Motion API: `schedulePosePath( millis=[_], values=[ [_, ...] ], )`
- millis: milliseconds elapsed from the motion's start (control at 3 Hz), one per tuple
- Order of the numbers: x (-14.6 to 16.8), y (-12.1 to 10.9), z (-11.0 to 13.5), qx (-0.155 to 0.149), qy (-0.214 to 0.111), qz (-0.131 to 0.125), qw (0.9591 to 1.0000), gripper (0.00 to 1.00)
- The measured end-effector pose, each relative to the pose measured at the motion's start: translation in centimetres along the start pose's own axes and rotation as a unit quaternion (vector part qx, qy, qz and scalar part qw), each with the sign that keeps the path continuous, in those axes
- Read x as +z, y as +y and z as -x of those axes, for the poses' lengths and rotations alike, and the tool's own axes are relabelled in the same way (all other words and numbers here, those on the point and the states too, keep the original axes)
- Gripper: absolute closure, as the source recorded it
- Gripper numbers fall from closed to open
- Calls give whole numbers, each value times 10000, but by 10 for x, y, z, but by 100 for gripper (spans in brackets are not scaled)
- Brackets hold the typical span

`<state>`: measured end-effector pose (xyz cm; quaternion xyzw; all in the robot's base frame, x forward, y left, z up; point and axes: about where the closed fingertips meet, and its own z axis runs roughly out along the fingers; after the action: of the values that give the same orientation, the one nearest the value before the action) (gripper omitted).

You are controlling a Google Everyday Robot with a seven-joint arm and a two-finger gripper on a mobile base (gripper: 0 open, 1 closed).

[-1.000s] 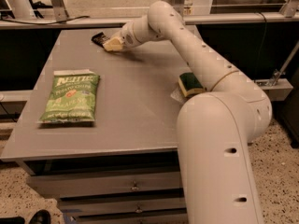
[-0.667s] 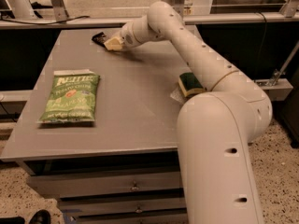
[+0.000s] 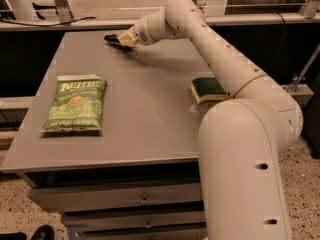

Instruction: Pick rxbar chocolate

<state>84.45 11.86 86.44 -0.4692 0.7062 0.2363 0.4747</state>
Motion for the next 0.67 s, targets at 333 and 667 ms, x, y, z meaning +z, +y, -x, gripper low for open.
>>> schedulePosePath(
  millis=[333, 667],
  values=[
    [-26, -1, 13, -141, -92, -27, 9999, 100],
    [-49, -2, 20, -239, -161, -54, 9996, 100]
  ],
)
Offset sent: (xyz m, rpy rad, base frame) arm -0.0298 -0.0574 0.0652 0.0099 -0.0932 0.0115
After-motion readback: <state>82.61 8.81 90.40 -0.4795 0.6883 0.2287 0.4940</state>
